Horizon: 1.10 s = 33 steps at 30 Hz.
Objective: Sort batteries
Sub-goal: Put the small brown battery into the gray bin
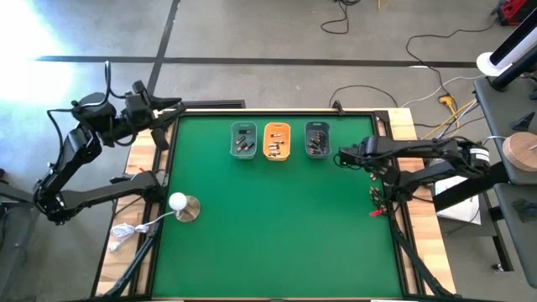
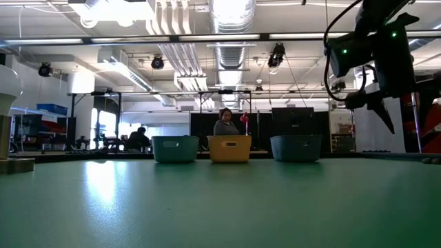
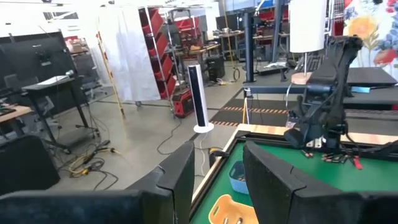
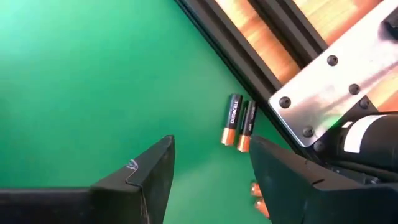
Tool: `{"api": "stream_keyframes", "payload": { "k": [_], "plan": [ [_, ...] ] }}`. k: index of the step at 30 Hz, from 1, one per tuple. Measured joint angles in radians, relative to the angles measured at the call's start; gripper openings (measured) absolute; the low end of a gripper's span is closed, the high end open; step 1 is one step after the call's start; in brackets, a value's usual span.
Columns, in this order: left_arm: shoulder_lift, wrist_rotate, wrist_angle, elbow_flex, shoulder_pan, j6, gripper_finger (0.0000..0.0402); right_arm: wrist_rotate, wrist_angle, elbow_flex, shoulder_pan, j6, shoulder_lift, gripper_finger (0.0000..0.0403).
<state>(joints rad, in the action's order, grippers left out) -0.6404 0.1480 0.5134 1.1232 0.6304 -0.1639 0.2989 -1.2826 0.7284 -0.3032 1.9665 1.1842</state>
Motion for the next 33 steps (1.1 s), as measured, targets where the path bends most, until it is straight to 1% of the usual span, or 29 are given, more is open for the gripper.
{"api": "stream_keyframes", "payload": {
  "k": [3,8,11,15,19,22,28,33],
  "plan": [
    [0.012,0.002,0.004,0.000,-0.001,0.012,0.0117,0.001,0.028,-0.005,-0.009,0.013,0.004,0.0193],
    [0.027,0.002,0.009,0.000,-0.001,0.019,0.0117,0.055,0.090,-0.025,-0.006,0.135,0.011,0.0182],
    [0.030,0.002,0.009,0.000,0.000,0.017,0.0117,0.063,0.093,-0.028,0.000,0.232,0.045,0.0175],
    [0.030,0.002,0.010,0.000,-0.001,0.016,0.0117,0.055,0.105,-0.022,0.047,0.378,0.123,0.0164],
    [0.028,0.002,0.009,0.000,0.000,0.004,0.0117,0.009,0.120,-0.019,0.072,0.378,0.219,0.0152],
    [0.026,0.002,0.008,0.000,0.000,-0.010,0.0117,-0.027,0.107,-0.024,0.072,0.372,0.259,0.0144],
    [0.017,0.000,0.002,0.000,-0.001,-0.015,0.0117,-0.034,0.084,-0.066,0.072,0.372,0.262,0.0130],
    [-0.010,-0.001,0.002,0.000,-0.001,-0.016,0.0117,-0.012,0.172,-0.126,0.071,0.378,0.270,0.0121]
  ]
}}
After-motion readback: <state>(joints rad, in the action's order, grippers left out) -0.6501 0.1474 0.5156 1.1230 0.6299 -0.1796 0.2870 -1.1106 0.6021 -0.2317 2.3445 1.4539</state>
